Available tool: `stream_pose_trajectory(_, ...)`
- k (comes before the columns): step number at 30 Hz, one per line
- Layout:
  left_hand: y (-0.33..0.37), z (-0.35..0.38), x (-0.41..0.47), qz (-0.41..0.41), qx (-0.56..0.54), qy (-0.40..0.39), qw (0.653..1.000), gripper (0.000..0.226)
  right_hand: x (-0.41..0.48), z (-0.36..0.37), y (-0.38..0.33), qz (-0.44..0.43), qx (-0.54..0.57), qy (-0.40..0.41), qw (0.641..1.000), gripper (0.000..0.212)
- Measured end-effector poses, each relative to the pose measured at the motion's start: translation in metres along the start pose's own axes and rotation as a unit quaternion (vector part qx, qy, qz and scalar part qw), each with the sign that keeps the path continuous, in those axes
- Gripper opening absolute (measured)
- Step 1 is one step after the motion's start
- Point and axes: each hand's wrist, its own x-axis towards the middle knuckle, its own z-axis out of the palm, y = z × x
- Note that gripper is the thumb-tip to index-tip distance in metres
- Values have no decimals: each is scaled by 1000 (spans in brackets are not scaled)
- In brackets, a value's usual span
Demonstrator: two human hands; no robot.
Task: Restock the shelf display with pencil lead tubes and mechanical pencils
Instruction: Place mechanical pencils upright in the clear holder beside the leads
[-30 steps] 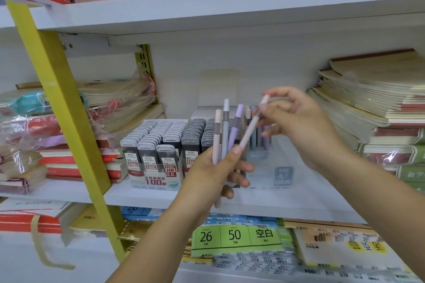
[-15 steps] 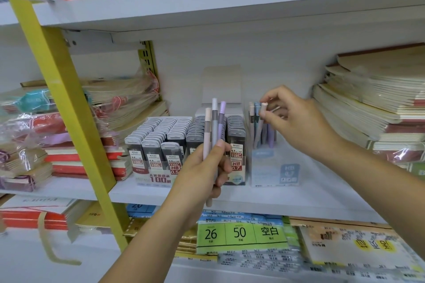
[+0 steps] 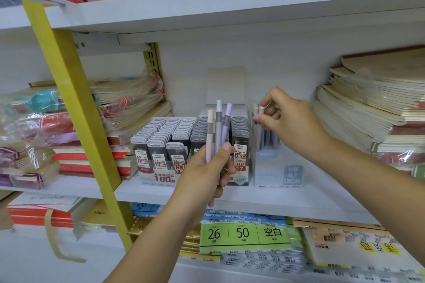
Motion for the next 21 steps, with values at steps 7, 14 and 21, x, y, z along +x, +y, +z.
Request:
stream_pose_trajectory(7,4,6,-2,3,-38,-17,999,23,5,-7,-11,35,-64,-64,995,4)
stream_pose_trajectory(14,7,18,-2,6,-13,-46,999,20,-20,-21,-52,158,338,-93,923,22)
stream_pose_trajectory(21,12,20,-2,9,18,-27,999,22,-3,-60,-27,106,289,105,945,19)
